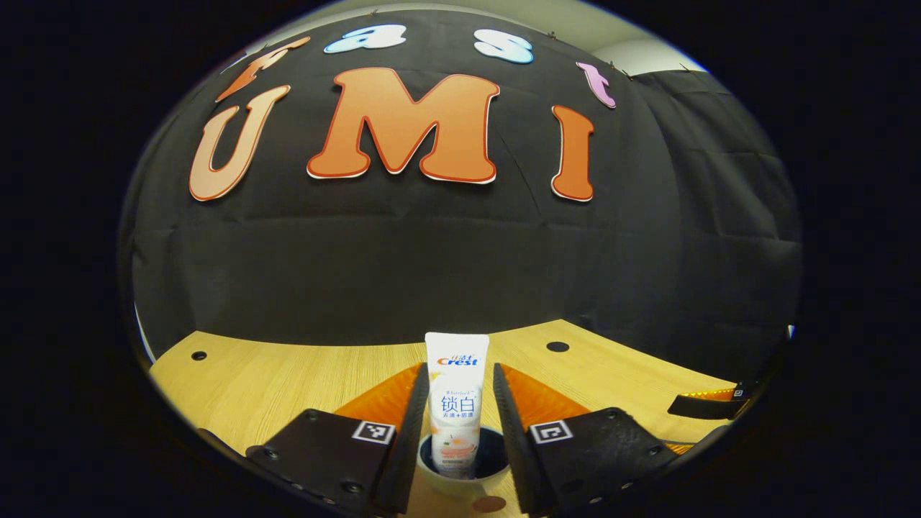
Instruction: Put the toothbrush and toothpaste on the desktop into the cup, then pick up the cup and place it on the coaster on the desktop.
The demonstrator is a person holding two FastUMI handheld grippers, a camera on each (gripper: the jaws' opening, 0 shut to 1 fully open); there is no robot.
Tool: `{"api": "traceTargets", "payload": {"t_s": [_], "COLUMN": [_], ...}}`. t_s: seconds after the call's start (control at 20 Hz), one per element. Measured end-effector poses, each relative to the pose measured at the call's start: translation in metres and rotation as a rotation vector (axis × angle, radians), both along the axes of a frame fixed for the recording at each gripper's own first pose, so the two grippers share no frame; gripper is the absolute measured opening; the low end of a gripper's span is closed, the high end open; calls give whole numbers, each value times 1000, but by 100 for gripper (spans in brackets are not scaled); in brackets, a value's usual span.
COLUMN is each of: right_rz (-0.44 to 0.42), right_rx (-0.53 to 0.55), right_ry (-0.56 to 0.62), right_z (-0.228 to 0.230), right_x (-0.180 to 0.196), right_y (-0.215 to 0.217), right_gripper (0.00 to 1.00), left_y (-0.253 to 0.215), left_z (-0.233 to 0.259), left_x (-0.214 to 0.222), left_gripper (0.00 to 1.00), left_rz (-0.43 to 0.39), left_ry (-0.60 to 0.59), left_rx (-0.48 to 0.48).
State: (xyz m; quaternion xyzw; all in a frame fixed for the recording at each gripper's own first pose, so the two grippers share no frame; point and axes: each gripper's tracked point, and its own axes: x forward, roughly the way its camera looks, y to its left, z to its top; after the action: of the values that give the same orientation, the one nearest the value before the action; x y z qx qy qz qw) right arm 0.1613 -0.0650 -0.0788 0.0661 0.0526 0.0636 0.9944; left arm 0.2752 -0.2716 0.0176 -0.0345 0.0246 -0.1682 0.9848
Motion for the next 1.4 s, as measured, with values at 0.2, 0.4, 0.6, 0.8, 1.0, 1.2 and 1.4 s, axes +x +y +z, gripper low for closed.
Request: {"api": "traceTargets", "payload": {"t_s": [0.2,0.4,0.6,0.8,1.0,1.2,1.4], "right_rz": [2,5,33,52,95,160,167], "right_rx": [-15,-75,-127,-126,-134,-160,-185], "right_ry": [-19,-43,-28,20,120,237,363], "right_z": [16,33,46,52,48,35,14], "right_x": [-9,-16,-16,-7,7,19,28], "right_y": [9,20,37,54,78,106,124], "right_gripper": [94,94,94,95,95,95,95], "left_y": [24,48,80,115,144,172,196], "left_z": [9,6,2,-6,-23,-43,-60], "left_x": [-15,-31,-48,-68,-86,-100,-113], "left_gripper": [86,98,98,98,98,98,98], "left_rz": [38,54,96,135,157,189,212], "left_ry": [-21,-15,-20,-30,-20,-10,-2], "left_rx": [-22,-1,16,38,24,23,28]}}
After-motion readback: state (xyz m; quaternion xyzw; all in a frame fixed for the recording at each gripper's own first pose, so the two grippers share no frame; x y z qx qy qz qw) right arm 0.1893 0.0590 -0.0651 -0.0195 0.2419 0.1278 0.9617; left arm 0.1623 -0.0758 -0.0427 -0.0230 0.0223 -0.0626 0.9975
